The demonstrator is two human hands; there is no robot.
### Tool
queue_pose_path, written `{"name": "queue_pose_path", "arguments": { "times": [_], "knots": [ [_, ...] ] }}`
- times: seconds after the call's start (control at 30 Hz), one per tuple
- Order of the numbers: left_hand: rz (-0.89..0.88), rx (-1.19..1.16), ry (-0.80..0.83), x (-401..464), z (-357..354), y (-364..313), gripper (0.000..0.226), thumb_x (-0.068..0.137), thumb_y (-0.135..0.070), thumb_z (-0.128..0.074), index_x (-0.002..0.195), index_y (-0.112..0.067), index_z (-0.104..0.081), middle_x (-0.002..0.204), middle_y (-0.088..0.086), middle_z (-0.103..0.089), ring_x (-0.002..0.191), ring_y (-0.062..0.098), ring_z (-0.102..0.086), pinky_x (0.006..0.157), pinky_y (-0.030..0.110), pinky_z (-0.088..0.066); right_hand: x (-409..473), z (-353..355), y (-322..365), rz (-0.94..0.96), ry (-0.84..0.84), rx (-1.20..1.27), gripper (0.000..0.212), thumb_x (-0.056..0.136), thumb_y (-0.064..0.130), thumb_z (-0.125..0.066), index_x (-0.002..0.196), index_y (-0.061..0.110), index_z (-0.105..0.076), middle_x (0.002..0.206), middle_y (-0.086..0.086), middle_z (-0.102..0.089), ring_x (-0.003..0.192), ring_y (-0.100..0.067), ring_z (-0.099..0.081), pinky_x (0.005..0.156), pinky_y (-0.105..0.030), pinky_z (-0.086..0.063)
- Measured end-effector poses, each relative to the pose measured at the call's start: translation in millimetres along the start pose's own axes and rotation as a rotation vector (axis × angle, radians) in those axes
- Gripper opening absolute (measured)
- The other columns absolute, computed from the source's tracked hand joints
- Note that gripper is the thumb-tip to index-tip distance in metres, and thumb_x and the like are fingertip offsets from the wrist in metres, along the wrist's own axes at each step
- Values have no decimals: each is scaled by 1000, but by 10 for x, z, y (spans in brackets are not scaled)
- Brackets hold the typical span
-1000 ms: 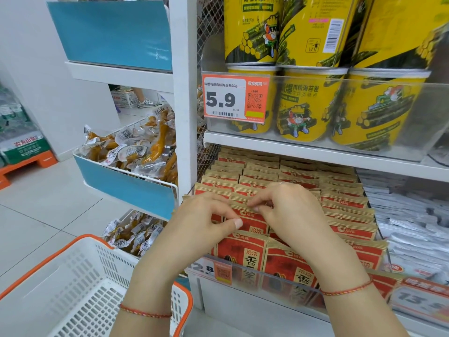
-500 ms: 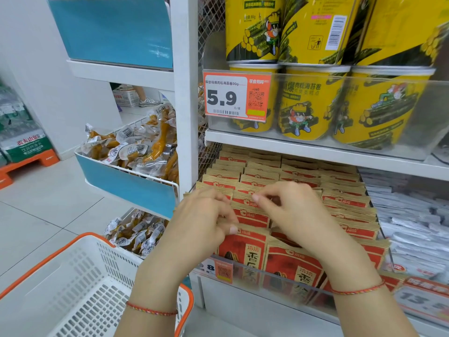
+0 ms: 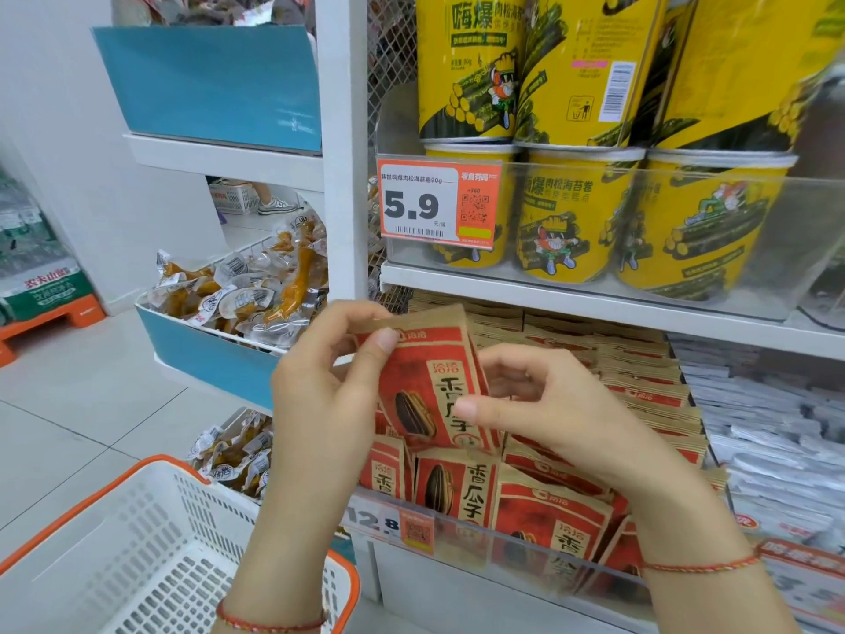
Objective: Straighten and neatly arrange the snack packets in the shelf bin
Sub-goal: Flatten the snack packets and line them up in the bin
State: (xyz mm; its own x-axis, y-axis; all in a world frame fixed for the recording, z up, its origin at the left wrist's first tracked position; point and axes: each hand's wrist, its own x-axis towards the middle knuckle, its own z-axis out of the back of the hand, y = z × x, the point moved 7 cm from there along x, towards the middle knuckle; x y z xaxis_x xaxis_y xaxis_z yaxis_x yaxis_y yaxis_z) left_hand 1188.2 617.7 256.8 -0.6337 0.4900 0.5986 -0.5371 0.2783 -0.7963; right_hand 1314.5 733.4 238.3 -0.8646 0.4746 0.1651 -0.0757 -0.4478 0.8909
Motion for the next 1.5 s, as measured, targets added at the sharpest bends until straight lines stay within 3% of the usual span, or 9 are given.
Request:
{"name": "queue_pose_path", "arguments": {
  "times": [0.2, 0.33, 0.5, 0.67, 0.97, 1.03, 1.2, 1.33, 1.5],
  "knots": [
    [146, -175, -147, -8, 129, 86, 31, 89, -14, -68, 110, -35, -65, 100, -3, -74, 98, 13, -69, 87, 38, -56, 25, -7, -47, 24, -107, -16, 23, 84, 25, -71, 106, 30, -69, 100, 13, -72, 89, -4, -68, 84, -25, -55],
    [265, -259, 3, -15, -30, 180, 61, 76, -25, -70, 134, -32, -51, 111, -5, -73, 107, 6, -67, 94, 34, -53, 13, 94, 9, 80, -211, 104, 26, 85, 20, -68, 111, 25, -68, 102, 11, -73, 94, -5, -68, 83, -22, -53],
    [318, -253, 276, -90, -287, 194, 51, 78, -33, -66, 127, -22, -61, 112, -6, -73, 104, 11, -69, 88, 28, -57, -27, 197, 113, 122, -339, 333, 28, 76, 31, -63, 103, 28, -69, 97, 7, -75, 89, -10, -71, 73, -21, -56],
    [413, -298, 352, -142, -363, 290, 45, 80, -31, -64, 123, -20, -62, 105, -1, -76, 96, 15, -72, 76, 26, -57, -28, 188, 54, 53, -333, 410, 20, 85, 19, -61, 103, 23, -69, 89, 5, -76, 76, -8, -72, 61, -15, -52],
    [432, -282, 344, -144, -370, 327, 40, 84, -32, -62, 122, -21, -63, 103, -1, -76, 96, 15, -72, 80, 27, -58, -33, 164, 39, 28, -323, 406, 20, 87, 18, -60, 105, 24, -69, 88, 5, -76, 76, -8, -72, 61, -14, -52],
    [450, -298, 320, -150, -387, 336, 31, 92, -32, -55, 119, -21, -65, 102, -1, -76, 94, 13, -72, 79, 25, -57, -35, 157, 66, 27, -336, 357, 20, 86, 27, -58, 102, 24, -70, 87, 5, -76, 75, -9, -72, 60, -16, -53],
    [608, -371, 211, -182, -390, 457, 35, 104, -32, -39, 111, -16, -69, 96, 4, -73, 87, 15, -67, 94, 42, -48, -54, 202, 209, 88, -445, 269, 42, 85, 50, -40, 94, 24, -72, 87, 4, -75, 70, -17, -71, 60, -24, -54],
    [603, -253, 299, -201, -406, 416, 33, 103, -32, -41, 110, -16, -70, 96, 3, -72, 80, 7, -66, 69, 18, -51, -99, 280, 298, 151, -537, 301, 39, 85, 48, -42, 92, 23, -71, 82, 4, -74, 64, -13, -68, 58, -21, -53],
    [594, -264, 331, -210, -417, 368, 35, 101, -33, -44, 115, -11, -67, 98, -1, -67, 86, 9, -60, 73, 21, -46, -151, 316, 362, 220, -589, 311, 32, 78, 45, -55, 83, 16, -68, 79, 1, -74, 64, -11, -69, 58, -19, -52]
  ]
}}
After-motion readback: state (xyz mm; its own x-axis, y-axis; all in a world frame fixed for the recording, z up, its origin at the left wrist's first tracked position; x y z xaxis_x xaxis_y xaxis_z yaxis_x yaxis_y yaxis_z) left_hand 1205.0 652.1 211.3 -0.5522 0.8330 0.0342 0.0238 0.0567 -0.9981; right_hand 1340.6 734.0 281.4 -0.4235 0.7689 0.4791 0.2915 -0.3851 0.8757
